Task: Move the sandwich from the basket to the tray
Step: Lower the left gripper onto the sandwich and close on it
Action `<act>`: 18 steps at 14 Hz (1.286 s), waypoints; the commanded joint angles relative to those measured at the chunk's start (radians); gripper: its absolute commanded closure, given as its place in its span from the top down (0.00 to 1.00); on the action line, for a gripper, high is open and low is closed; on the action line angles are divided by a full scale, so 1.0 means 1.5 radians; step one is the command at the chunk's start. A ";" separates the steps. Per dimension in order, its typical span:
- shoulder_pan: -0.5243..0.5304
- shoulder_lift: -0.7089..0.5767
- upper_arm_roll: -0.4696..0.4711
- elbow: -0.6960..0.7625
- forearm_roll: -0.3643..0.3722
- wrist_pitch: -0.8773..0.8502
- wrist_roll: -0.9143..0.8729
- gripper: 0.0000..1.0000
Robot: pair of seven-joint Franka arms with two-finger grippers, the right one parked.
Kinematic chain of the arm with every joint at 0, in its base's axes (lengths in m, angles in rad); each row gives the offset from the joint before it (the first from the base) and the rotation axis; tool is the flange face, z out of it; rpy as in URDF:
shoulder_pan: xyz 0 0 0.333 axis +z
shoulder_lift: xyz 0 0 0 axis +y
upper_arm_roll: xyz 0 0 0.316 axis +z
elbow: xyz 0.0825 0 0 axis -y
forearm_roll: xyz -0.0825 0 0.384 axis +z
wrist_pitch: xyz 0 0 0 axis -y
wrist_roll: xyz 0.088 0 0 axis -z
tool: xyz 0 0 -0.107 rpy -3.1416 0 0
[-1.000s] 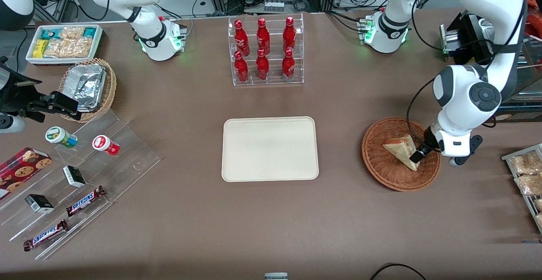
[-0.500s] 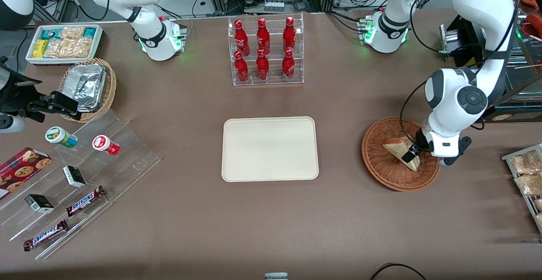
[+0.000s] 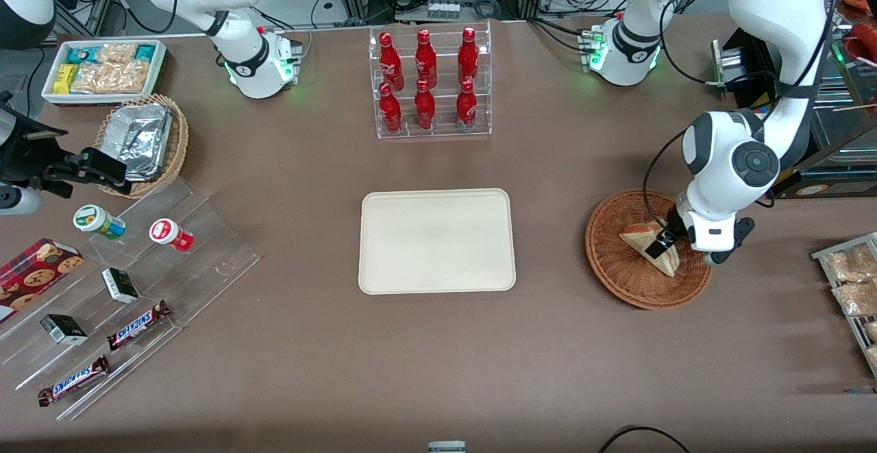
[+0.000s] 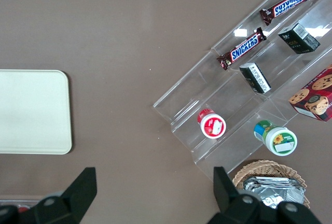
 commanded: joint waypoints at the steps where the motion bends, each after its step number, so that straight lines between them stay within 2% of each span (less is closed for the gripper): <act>1: -0.013 -0.001 0.002 -0.013 0.001 0.009 -0.026 1.00; 4: -0.013 -0.002 0.003 -0.018 0.003 0.009 -0.026 0.99; 5: -0.013 -0.001 0.003 -0.018 0.003 0.009 -0.026 0.90; 8: -0.013 -0.001 0.003 -0.017 0.003 0.008 -0.028 0.11; 9: -0.013 -0.001 0.003 -0.017 0.004 0.007 -0.028 0.00; 15: -0.013 -0.024 0.002 0.000 0.010 -0.039 -0.015 0.00; 18: -0.013 -0.044 -0.025 0.098 0.011 -0.201 0.033 0.00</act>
